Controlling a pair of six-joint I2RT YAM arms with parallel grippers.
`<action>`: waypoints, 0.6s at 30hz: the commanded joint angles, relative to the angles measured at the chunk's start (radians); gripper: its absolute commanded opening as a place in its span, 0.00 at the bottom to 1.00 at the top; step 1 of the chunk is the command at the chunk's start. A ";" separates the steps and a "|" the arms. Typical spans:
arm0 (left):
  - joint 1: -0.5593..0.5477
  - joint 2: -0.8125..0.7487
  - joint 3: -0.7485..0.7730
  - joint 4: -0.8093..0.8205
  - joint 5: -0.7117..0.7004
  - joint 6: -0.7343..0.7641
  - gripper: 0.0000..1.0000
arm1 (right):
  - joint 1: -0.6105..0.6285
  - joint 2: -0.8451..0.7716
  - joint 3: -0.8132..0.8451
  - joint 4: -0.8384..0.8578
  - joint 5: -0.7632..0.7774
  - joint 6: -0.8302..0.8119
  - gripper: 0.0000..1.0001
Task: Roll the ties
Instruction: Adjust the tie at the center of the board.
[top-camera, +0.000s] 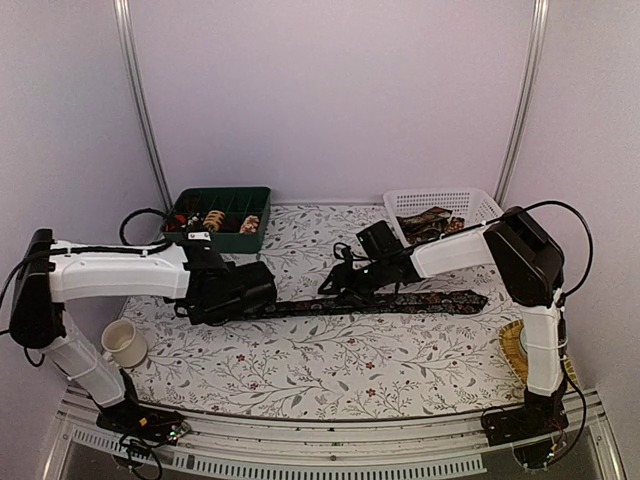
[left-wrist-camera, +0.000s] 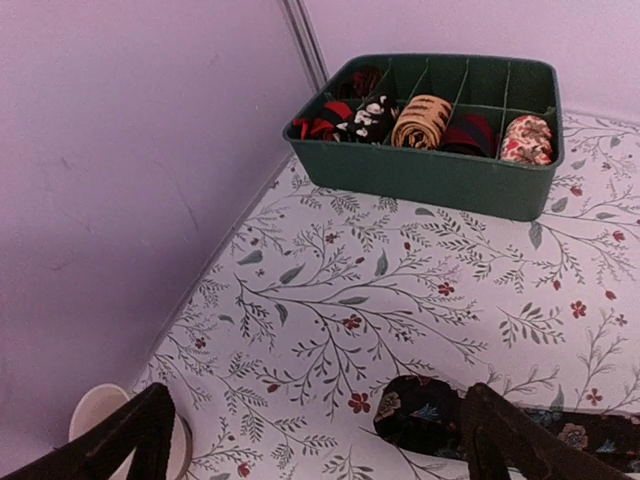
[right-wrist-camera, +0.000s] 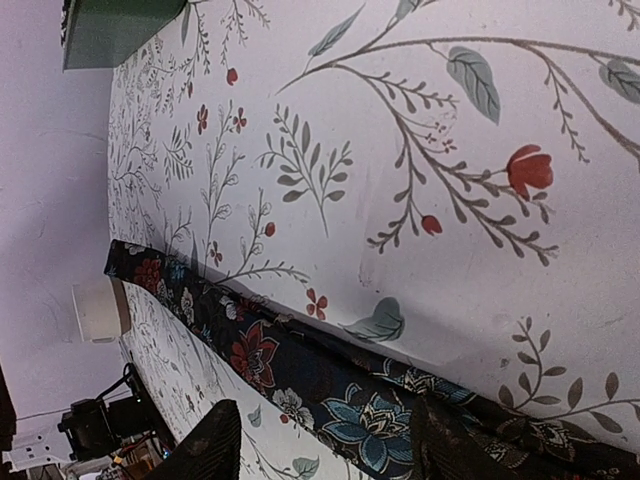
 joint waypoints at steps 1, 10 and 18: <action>0.135 -0.194 -0.046 0.405 0.287 0.466 1.00 | 0.004 -0.036 -0.066 -0.110 0.089 -0.023 0.60; 0.461 -0.542 -0.282 0.915 0.855 0.721 1.00 | 0.005 -0.090 -0.071 -0.109 0.097 -0.044 0.64; 0.608 -0.453 -0.413 1.054 1.194 0.605 1.00 | 0.005 -0.179 -0.072 -0.118 0.171 -0.104 0.65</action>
